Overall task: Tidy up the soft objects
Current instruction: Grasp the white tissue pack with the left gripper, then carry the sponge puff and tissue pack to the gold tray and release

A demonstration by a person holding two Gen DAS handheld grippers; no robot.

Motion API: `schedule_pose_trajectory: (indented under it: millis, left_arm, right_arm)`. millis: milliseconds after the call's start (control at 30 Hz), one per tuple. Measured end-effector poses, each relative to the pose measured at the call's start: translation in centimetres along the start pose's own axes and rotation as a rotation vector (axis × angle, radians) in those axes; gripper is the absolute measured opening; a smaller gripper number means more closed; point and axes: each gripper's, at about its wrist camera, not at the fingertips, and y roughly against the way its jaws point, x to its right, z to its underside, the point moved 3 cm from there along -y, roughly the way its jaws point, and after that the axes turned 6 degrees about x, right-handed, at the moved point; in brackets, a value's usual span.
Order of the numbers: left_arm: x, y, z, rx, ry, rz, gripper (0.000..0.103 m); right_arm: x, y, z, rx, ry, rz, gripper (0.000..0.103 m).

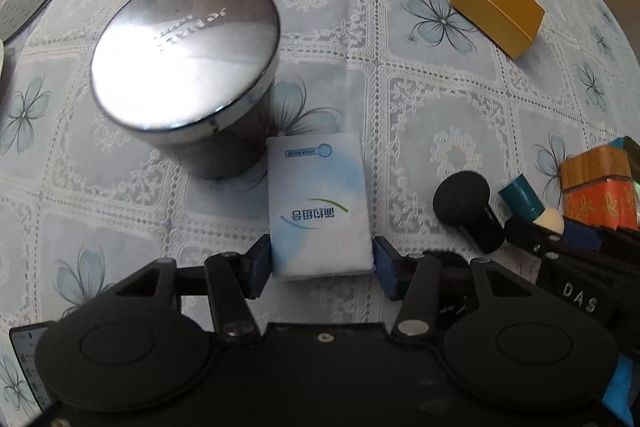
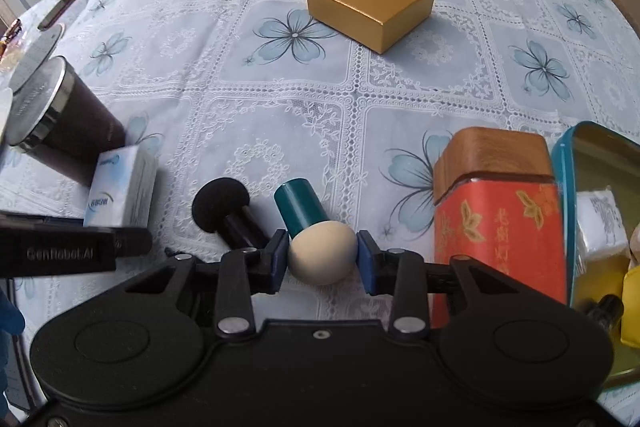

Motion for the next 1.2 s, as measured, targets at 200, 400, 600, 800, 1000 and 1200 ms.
schedule_pose_trajectory:
  millis: [200, 400, 600, 800, 1000, 1200]
  left_arm:
    - [-1.2, 1.3, 2.3, 0.008, -0.029, -0.022, 0.05]
    - [-1.1, 1.5, 2.2, 0.074, -0.068, -0.083, 0.091]
    - [-1.3, -0.6, 0.9, 0.058, -0.013, -0.126, 0.074]
    - [-0.3, 1.4, 0.9, 0.074, 0.033, -0.117, 0.047]
    - [5.8, 5.9, 1.5, 0.14, -0.023, -0.095, 0.047]
    - [16.5, 9.0, 1.4, 0.187, -0.141, 0.026, 0.047]
  right_arm:
    - [-0.4, 2.4, 1.6, 0.021, 0.031, -0.019, 0.038]
    - [-0.3, 4.0, 3.2, 0.021, 0.033, -0.033, 0.038]
    - [-0.1, 6.3, 4.0, 0.048, 0.034, -0.075, 0.038]
    - [1.9, 9.4, 4.0, 0.112, 0.035, -0.092, 0.038]
    - [7.8, 12.7, 3.1, 0.185, -0.054, -0.083, 0.038]
    - [16.5, 15.4, 2.6, 0.246, -0.2, -0.011, 0.038]
